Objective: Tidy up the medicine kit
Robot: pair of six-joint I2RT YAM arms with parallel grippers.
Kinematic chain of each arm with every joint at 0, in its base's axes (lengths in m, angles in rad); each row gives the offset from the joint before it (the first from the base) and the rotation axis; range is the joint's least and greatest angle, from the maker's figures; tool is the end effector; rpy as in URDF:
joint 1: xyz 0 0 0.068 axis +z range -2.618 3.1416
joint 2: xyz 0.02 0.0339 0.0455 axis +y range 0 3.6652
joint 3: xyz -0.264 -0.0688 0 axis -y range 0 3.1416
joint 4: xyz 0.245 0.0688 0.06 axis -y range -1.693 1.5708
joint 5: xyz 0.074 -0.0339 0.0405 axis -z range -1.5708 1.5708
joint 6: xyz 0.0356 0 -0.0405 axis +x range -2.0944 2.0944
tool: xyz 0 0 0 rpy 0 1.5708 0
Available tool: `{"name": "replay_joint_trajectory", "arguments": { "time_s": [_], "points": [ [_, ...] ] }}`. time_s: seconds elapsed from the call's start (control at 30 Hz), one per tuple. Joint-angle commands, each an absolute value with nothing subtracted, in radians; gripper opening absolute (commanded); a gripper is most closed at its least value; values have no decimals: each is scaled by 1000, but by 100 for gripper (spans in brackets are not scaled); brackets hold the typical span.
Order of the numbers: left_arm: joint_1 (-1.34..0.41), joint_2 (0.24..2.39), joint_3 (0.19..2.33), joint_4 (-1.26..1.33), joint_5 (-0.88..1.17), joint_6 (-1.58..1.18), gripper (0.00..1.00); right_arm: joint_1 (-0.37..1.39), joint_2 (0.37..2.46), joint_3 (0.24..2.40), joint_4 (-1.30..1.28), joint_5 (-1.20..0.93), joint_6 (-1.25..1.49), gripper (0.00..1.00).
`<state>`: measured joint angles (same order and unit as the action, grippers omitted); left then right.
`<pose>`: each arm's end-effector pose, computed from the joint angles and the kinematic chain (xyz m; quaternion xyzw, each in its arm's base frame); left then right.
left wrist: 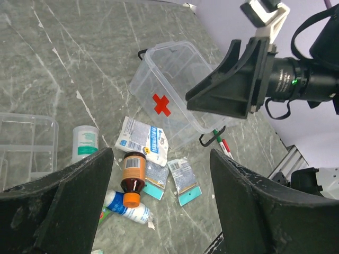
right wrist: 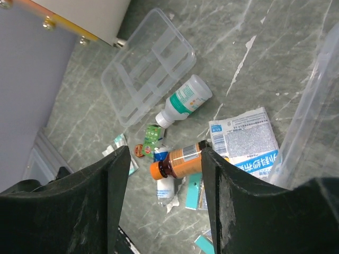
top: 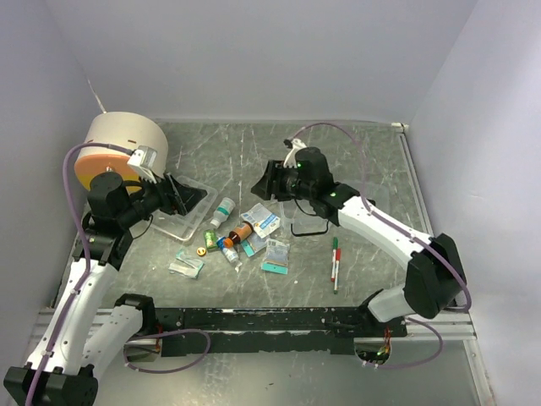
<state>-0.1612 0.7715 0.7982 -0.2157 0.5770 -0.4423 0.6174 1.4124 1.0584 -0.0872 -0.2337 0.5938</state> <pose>0.1706 -0.0474 0.3446 0.0760 0.7569 -0.3909 0.5181 0.2620 0.1961 0.2992 -0.0723 0.8381 0.3836 0.3810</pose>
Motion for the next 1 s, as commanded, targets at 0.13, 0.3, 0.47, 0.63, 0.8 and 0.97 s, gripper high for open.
{"name": "replay_joint_trajectory", "arguments": {
  "time_s": [0.13, 0.3, 0.47, 0.63, 0.8, 0.97],
  "points": [
    [-169, 757, 791, -177, 533, -444, 83, 685, 1510, 1097, -153, -85, 606, 56],
    [-169, 750, 791, -195, 507, -439, 83, 695, 1544, 1135, -306, 7, 607, 55],
    [-169, 771, 803, -221, 510, -417, 83, 696, 1533, 1135, -433, 131, 615, 55],
    [-169, 781, 813, -232, 496, -413, 82, 696, 1514, 1111, -476, 225, 593, 55],
    [-169, 774, 812, -256, 470, -411, 81, 695, 1540, 1139, -566, 386, 593, 56],
    [-169, 768, 808, -258, 462, -417, 81, 691, 1531, 1127, -617, 515, 624, 57]
  ]
}}
